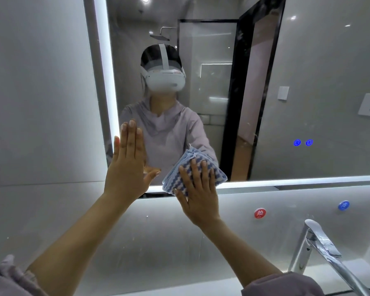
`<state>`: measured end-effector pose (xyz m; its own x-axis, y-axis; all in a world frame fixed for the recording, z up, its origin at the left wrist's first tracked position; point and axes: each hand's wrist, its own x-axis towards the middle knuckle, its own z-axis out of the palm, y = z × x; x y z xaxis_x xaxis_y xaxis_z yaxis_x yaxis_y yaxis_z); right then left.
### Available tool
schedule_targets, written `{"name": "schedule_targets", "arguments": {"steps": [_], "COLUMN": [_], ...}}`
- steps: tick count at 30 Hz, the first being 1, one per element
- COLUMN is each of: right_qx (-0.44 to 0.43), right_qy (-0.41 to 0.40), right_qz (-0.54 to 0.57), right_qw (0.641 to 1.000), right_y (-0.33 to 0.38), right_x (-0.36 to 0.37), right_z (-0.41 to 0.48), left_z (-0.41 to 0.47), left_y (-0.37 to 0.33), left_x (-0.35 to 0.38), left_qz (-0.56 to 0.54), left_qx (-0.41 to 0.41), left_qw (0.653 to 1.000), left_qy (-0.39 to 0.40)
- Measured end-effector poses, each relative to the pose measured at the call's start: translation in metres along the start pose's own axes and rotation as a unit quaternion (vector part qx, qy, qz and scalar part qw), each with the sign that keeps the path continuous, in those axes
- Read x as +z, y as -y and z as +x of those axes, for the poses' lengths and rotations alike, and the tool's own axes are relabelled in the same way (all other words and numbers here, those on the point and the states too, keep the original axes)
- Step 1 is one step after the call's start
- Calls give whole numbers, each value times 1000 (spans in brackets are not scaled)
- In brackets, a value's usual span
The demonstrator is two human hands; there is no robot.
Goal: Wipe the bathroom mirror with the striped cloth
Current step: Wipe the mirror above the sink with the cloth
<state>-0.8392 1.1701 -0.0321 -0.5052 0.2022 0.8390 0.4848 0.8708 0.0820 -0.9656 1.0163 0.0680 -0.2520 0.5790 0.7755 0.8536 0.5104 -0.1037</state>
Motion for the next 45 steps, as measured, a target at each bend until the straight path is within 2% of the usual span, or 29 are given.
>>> {"name": "schedule_targets", "arguments": {"steps": [9,27,36,45], "right_qx": [7,233,291,236], "right_qy": [-8,-43,-63,-89], "right_qz": [-9,-31,-1,15], "right_qw": [1000,971,955,968], "right_y": [-36,-170,-151,-103], "right_x": [-12,-70,-63,-53], "right_z": [4,7,21,52], "left_z": [0,0,-1,0], "left_y": [3,5,0,0], "left_x": [1,5,4,2], "left_qz": [-4,-4,-19,-29], "left_qx": [1,0,2,-10], "left_qw": [1000,1000,1000,1000], "left_qy": [2,-8,-20,-2]}}
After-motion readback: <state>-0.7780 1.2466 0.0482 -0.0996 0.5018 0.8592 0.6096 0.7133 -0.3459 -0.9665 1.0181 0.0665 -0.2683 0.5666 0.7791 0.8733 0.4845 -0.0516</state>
